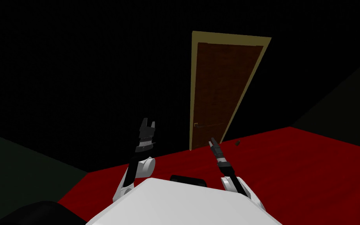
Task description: Pull the door open
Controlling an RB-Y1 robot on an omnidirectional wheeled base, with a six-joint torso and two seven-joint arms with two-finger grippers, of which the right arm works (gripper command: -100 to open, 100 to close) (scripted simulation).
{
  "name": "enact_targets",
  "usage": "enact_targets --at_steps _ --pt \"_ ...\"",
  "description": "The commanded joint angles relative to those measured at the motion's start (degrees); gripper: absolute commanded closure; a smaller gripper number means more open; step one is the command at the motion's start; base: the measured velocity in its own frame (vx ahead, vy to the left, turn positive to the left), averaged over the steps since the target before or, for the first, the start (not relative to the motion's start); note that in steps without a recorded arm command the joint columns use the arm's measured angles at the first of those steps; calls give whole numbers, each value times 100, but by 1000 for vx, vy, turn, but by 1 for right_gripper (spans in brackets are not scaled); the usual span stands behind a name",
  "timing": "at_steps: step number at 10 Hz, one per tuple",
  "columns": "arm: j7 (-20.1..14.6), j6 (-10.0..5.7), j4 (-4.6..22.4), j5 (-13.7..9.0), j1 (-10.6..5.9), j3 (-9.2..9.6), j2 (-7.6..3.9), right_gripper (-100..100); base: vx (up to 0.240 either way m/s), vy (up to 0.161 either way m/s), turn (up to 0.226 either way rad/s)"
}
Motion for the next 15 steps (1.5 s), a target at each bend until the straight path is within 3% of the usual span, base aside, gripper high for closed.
enact_targets --at_steps 1,4,8,12,13,15 --pt "-48 -72 220 -14 -30 9 -23 -100 65 -7 45" --pt "-254 -236 833 -87 -250 34 -157 -100 82 -15 124" --pt "-382 -338 1336 -133 -387 50 -240 -100 62 -10 79" --pt "-612 -520 2083 -216 -632 78 -388 -100 77 -22 102" --pt "-612 -520 2103 -216 -632 78 -388 -100 61 -16 37" --pt "-712 -600 2436 -252 -739 90 -452 -100 57 -6 85"
